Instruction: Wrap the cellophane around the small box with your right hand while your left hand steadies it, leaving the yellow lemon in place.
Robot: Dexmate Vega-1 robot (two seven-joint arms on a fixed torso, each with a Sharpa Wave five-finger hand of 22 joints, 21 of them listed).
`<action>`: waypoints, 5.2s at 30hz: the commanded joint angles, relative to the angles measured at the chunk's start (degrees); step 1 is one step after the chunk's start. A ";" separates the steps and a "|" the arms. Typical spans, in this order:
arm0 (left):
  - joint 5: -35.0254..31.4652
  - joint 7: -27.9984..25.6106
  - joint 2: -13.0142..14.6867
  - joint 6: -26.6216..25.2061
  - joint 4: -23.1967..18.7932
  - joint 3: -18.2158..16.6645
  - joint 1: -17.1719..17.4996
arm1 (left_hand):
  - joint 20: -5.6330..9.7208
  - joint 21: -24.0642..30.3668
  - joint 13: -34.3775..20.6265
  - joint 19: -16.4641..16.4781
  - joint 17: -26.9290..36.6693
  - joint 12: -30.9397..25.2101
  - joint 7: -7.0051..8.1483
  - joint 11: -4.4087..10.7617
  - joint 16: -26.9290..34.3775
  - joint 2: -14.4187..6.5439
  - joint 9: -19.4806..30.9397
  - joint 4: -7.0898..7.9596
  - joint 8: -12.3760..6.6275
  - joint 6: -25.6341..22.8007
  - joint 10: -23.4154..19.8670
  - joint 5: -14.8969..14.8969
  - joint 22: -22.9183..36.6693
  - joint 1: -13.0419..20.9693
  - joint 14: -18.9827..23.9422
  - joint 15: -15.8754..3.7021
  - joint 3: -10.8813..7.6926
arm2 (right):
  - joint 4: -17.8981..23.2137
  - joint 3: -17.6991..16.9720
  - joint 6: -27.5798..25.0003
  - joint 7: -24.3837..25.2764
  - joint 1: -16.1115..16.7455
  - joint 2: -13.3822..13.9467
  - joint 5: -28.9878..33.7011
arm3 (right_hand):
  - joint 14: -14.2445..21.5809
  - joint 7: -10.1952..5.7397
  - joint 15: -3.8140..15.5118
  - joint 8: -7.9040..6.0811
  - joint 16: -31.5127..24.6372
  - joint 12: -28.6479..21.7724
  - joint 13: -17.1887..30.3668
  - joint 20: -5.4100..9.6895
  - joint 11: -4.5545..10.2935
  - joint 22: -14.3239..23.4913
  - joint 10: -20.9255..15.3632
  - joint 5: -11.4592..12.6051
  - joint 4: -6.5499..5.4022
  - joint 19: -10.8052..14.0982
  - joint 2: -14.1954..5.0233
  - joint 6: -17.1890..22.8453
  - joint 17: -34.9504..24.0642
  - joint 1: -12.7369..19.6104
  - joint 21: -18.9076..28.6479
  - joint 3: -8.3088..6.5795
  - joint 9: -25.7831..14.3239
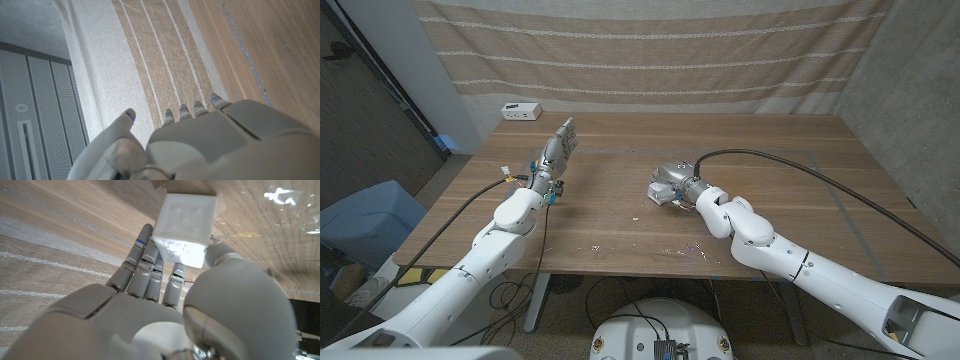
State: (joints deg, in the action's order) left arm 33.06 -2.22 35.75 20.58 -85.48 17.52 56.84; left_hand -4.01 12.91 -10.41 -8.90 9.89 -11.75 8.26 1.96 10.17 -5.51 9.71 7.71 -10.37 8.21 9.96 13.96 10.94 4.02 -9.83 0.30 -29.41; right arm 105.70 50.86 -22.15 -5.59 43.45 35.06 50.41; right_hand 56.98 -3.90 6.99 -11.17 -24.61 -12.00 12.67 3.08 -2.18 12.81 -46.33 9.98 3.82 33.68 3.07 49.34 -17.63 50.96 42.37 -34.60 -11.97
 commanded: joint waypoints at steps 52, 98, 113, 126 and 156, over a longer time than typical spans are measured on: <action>-0.39 0.98 -1.33 -1.40 3.10 1.78 -3.71 | -0.38 -0.14 -0.13 -0.58 0.03 0.26 -0.03 -0.45 0.07 -2.33 0.26 0.23 0.05 0.33 3.08 -0.31 0.18 0.53 -6.67 -0.31 -0.54 | 1.11 -14.58 1.53 13.42 5.61 2.56 -32.97 | -21.98 2.48 -5.92 -0.14 5.36 0.48 -0.43 -9.67 -2.34 -2.36 17.89 2.78 -8.75 -9.00 -3.91 -24.27 -3.47 -19.20 -3.07 21.80 0.98; -0.81 -0.83 -1.15 -2.39 1.72 1.63 -2.96 | -0.39 -0.18 -0.13 -0.61 0.04 0.23 -0.02 -0.51 0.09 -2.24 0.26 0.22 -0.01 0.22 3.11 -0.37 0.19 0.56 -6.71 -0.31 -0.64 | -9.66 5.92 -32.54 7.81 -14.29 0.29 -18.67 | -48.08 0.00 -5.86 0.40 12.52 1.43 -0.11 -5.61 0.91 -2.37 36.82 3.07 2.55 -21.86 -8.18 -32.73 -3.87 -6.90 -10.40 21.86 0.66; -0.85 -1.38 -0.64 -2.71 0.59 1.27 -2.13 | -0.34 -0.18 -0.13 -0.61 0.05 0.23 -0.02 -0.49 0.08 -2.21 0.27 0.22 -0.04 0.15 3.16 -0.39 0.19 0.55 -6.77 -0.39 -0.65 | -17.49 8.34 -34.17 7.65 -17.89 -2.88 -20.70 | -49.12 -0.32 -5.76 0.00 12.27 0.91 -0.10 -5.17 0.80 -2.32 37.34 3.36 1.17 -22.35 -9.81 -32.17 -4.15 -8.40 -10.92 22.50 0.64; -0.68 -1.48 -0.59 -2.59 0.67 1.00 -1.89 | -0.39 -0.20 -0.13 -0.65 0.04 0.25 0.02 -0.37 0.07 -2.22 0.27 0.22 -0.04 0.13 3.23 -0.40 0.19 0.56 -6.82 -0.42 -0.69 | -20.98 9.99 -31.06 4.88 -20.77 -3.12 -24.02 | -49.68 -2.77 -6.30 -0.83 11.78 0.35 -0.14 -5.28 0.86 -2.17 37.47 2.82 -2.44 -22.25 -11.85 -29.24 -4.58 -13.37 -11.27 24.20 0.61; -0.71 -1.25 -0.20 -3.01 -0.24 1.07 -1.70 | -0.35 -0.28 -0.14 -0.83 0.04 0.30 0.00 -0.36 0.04 -2.18 0.27 0.19 -0.03 0.07 3.45 -0.43 0.20 0.59 -7.00 -0.35 -0.75 | -24.14 8.45 -27.34 27.63 -13.58 -5.27 -17.27 | -27.67 0.80 2.67 -10.78 4.54 -5.32 -0.60 -2.65 6.87 -1.99 11.40 6.91 4.49 -8.25 -11.74 8.47 -1.69 5.95 -5.97 20.70 0.52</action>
State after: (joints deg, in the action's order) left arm 32.28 -3.63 35.19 18.02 -84.81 18.54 54.73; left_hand -4.32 12.64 -10.41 -9.21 9.89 -11.43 8.26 1.75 10.18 -5.51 9.71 7.94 -10.37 8.21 9.75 13.51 11.05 4.02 -9.83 0.30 -29.63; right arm 80.86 65.25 -54.37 8.03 23.70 30.21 33.18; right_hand 27.99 -3.26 2.70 -21.47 -19.51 -16.80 11.98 0.40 4.70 10.54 -33.32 16.80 8.70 24.79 -7.58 56.61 -19.01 56.75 35.88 -13.23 -11.54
